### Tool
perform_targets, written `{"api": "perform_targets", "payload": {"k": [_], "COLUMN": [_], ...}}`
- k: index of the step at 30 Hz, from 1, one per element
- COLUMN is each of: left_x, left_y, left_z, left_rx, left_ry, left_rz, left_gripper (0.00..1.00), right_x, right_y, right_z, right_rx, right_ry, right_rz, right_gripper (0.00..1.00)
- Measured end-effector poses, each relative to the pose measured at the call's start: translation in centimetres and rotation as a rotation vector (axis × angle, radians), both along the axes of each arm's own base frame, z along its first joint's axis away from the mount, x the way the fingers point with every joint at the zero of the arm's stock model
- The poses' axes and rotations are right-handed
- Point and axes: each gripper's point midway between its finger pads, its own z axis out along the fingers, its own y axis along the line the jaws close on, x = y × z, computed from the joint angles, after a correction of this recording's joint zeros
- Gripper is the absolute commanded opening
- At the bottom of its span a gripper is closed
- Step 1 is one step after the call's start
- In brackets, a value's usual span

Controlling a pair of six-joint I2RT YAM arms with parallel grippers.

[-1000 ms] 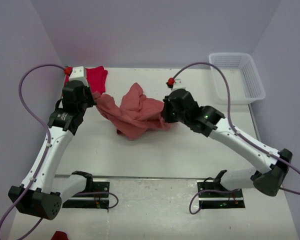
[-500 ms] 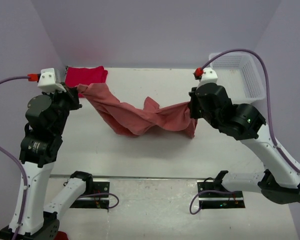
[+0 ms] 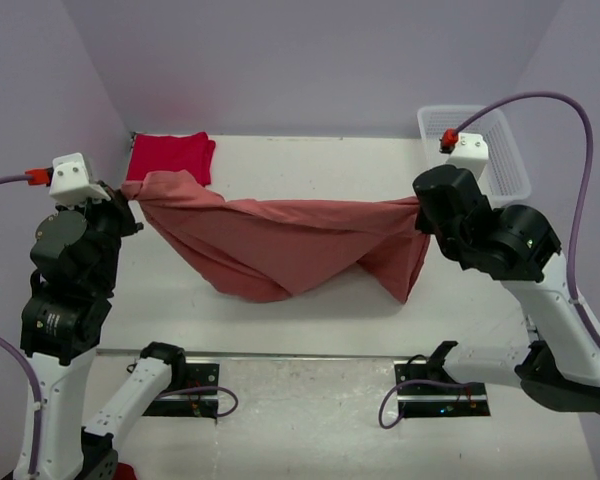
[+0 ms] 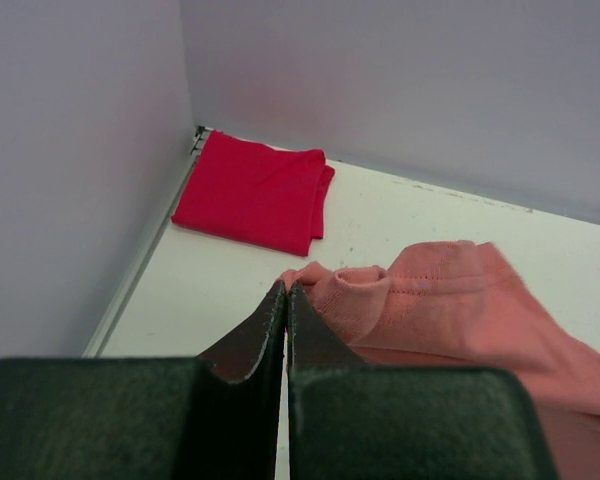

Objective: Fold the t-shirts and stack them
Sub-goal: Flatten out the tshirt

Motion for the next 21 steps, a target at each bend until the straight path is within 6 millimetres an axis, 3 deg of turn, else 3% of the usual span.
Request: {"api": "perform_targets", "payload": {"k": [7, 11, 21], "left_x": [0.4, 1.2, 2.9], "left_y": [0.1, -0.2, -1.3], "left_z": [-1.4, -4.8, -14.4], "left_rx": [0.011, 0.022, 0.009], "left_ry": [0.036, 0.107, 0.288], "left_rz": [0.014, 0.008, -0.017], "left_gripper": [0.0, 0.0, 0.0], "right_x": [-0.4, -0.8, -1.5], "right_y": [-1.9, -2.1, -1.0], "right_z": [-1.5, -4.3, -14.0], "right_rx": [-0.012, -0.062, -0.206], "right_ry": [0.021, 0.084, 0.339], "right_rz": [-0.06, -0.059, -0.009], "right_gripper": [0.0, 0.0, 0.0]}}
